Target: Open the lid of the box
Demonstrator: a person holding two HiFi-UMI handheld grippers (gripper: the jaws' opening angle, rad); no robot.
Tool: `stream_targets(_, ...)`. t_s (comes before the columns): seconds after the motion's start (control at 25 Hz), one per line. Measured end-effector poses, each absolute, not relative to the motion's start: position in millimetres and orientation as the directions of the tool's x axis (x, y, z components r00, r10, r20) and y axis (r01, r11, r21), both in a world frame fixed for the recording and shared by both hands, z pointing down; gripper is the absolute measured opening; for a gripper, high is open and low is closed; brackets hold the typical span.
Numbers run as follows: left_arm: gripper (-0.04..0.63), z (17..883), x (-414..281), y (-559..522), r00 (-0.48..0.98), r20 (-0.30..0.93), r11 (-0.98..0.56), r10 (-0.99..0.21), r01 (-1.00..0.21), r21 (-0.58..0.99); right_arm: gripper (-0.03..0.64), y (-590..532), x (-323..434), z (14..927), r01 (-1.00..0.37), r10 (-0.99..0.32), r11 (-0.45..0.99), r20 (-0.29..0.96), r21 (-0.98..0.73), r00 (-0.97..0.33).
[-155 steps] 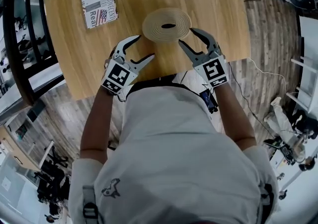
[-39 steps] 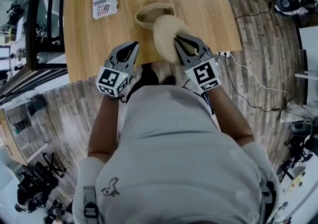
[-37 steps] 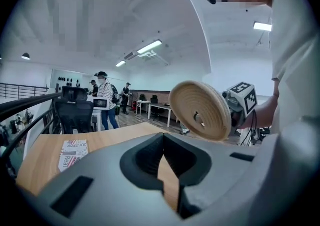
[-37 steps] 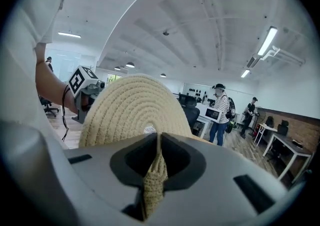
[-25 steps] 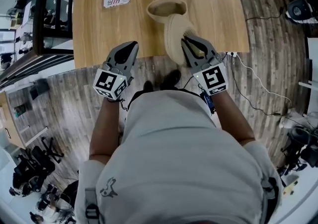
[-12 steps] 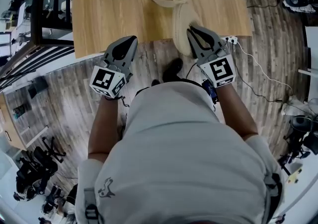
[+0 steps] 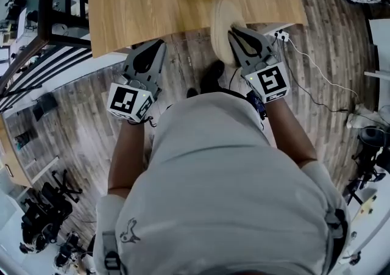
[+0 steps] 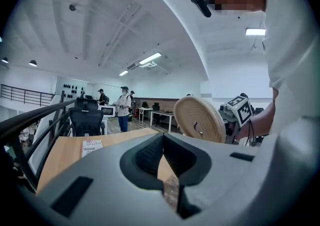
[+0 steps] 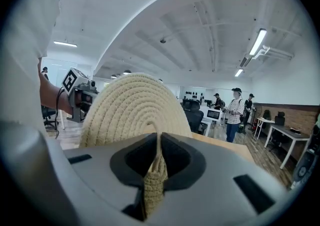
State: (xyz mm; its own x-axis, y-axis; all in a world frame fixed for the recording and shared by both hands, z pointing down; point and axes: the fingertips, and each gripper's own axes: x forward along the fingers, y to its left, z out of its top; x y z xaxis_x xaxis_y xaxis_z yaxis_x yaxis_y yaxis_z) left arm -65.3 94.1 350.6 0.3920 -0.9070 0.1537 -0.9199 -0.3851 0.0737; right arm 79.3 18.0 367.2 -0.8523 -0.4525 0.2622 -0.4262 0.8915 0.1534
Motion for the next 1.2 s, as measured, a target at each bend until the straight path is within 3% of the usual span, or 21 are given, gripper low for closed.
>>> stream_targets(0.6, 0.006, 343, -53, 170, 0.445, 0.126, -0.437, -0.887, -0.895, 0.089, 0.037, 114, 104, 352, -0.495, -0.516, 0.857, 0.234, 0.146, -0.824)
stream_targets(1.2, 0.006, 332, -20, 184, 0.429, 0.104, -0.421, -0.897, -0.903, 0.092, 0.037, 132, 137, 334, -0.514, -0.527, 0.85, 0.187, 0.117, -0.829)
